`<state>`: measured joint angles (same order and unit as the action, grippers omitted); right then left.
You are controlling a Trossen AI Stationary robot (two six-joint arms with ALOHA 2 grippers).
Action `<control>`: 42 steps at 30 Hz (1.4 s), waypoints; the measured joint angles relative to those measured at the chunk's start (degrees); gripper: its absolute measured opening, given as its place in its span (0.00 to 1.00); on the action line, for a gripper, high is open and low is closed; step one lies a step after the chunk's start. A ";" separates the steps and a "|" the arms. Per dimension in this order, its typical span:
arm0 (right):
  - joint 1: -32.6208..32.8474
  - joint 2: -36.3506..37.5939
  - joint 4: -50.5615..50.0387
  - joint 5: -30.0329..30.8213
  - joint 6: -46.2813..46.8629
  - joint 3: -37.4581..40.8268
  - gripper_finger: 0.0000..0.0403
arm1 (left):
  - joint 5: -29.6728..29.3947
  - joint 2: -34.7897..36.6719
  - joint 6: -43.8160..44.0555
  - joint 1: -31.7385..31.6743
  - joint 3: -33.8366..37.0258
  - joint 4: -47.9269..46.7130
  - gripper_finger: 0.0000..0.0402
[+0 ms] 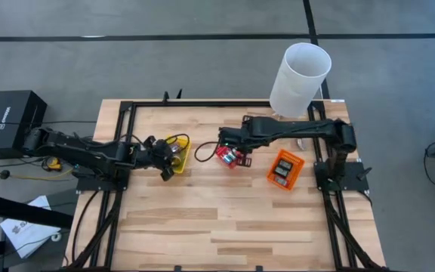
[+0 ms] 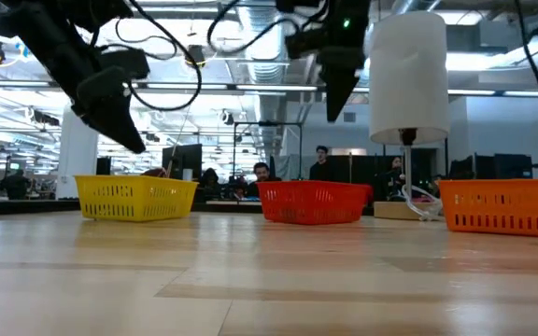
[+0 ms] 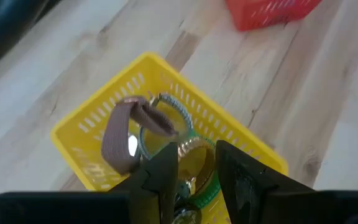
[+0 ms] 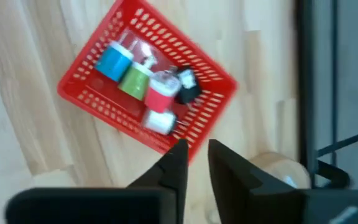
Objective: Pick & Place Office items
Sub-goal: Return to Home Position
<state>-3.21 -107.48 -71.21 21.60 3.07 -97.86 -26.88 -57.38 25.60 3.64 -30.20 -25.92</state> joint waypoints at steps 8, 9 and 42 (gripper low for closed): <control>0.19 7.93 -2.26 2.39 0.33 0.28 0.01 | -0.03 10.64 -2.14 1.68 0.00 0.37 0.26; 0.35 9.13 -2.01 2.34 0.37 0.86 0.01 | -0.04 12.30 -2.88 2.08 0.00 0.18 0.26; 15.66 73.64 61.73 -17.15 -15.73 66.84 0.00 | 17.67 47.66 -38.42 12.41 14.19 24.85 0.26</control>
<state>12.45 -33.84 -9.48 4.45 -12.65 -31.03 -9.20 -9.72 -12.82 16.05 -16.00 -1.07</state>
